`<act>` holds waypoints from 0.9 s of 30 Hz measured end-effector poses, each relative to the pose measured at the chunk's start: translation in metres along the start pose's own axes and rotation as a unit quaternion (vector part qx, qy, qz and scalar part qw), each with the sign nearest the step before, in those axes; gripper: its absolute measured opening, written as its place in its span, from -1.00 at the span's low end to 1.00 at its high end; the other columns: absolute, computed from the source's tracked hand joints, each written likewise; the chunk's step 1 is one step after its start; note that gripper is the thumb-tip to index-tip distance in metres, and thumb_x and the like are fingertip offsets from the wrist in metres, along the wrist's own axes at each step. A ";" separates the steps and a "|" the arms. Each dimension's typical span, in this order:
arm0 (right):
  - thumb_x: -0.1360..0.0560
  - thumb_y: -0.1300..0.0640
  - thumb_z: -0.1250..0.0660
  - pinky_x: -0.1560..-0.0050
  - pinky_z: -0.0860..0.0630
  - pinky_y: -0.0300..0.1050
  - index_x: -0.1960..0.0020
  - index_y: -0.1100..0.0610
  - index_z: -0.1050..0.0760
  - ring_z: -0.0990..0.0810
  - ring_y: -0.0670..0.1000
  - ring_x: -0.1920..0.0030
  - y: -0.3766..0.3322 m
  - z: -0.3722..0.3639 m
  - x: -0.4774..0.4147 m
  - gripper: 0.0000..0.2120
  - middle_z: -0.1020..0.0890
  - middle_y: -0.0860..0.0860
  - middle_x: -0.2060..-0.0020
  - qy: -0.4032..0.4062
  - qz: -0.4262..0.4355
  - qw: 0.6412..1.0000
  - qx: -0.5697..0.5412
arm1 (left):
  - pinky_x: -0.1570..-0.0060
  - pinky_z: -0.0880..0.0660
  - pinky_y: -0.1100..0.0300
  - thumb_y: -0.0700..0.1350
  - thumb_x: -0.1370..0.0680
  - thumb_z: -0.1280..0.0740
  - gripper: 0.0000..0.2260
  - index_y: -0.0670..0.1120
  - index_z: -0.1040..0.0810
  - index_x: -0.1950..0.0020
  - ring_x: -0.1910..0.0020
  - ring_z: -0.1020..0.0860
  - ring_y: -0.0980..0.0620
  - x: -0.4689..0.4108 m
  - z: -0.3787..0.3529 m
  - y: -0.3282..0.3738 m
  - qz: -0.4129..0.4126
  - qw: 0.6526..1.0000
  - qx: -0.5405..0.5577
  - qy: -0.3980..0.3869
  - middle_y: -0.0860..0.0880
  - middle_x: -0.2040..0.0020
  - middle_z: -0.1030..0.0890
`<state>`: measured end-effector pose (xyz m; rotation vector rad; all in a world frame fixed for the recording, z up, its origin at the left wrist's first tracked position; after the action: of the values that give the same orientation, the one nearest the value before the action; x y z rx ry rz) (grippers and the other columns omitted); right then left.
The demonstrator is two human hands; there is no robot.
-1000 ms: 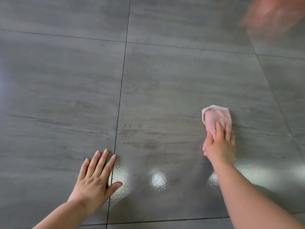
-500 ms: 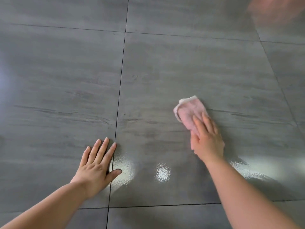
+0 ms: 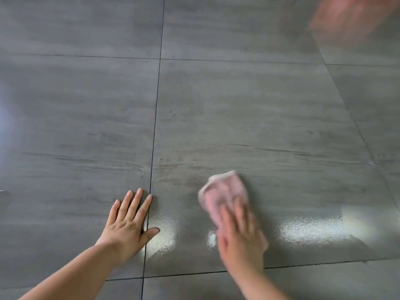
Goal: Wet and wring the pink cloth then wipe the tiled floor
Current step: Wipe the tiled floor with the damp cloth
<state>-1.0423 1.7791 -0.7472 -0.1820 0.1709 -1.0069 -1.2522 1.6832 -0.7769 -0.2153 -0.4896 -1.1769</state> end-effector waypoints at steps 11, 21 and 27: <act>-0.35 0.02 0.04 -0.18 -0.46 0.24 -0.37 0.14 -0.30 -0.39 0.30 -0.28 0.153 0.039 0.042 -0.39 -0.30 0.15 -0.38 -0.033 -0.112 0.993 0.002 | -0.46 0.27 0.14 0.28 -0.48 -0.13 -0.20 -0.02 0.28 -0.46 -0.50 0.27 0.04 0.030 0.018 -0.006 0.038 0.997 0.059 -0.017 -0.02 -0.52 0.27; -0.54 -0.09 0.07 -0.22 -0.30 0.14 -0.29 0.25 -0.30 -0.42 0.41 -0.21 0.051 0.019 0.089 -0.48 -0.40 0.40 -0.27 -0.051 -0.169 0.984 0.000 | -0.46 0.27 0.07 0.43 -0.26 -0.11 -0.02 -0.03 0.23 -0.47 -0.49 0.26 0.08 0.092 -0.015 -0.029 0.107 0.985 0.137 -0.019 0.05 -0.51 0.21; -0.24 -0.12 0.01 -0.25 -0.36 -0.10 -0.17 -0.23 -0.47 -0.35 -0.04 -0.26 -0.084 -0.019 0.111 -0.45 -0.56 -0.16 -0.22 -0.196 0.282 0.938 0.039 | -0.48 0.22 0.08 0.14 -0.47 -0.27 -0.20 -0.01 0.21 -0.48 -0.51 0.24 0.03 0.094 -0.009 -0.029 0.107 0.986 0.127 -0.027 0.00 -0.53 0.21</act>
<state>-1.0578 1.6398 -0.7528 -0.2400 -0.1768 -0.3886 -1.2492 1.5906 -0.7430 -0.0773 -0.6436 -0.8903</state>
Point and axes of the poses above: each hand's wrist, its own x-axis away from the middle knuckle, its own z-axis out of the back of the hand, y = z × x, the point moved 7 cm from there along -x, towards the middle knuckle
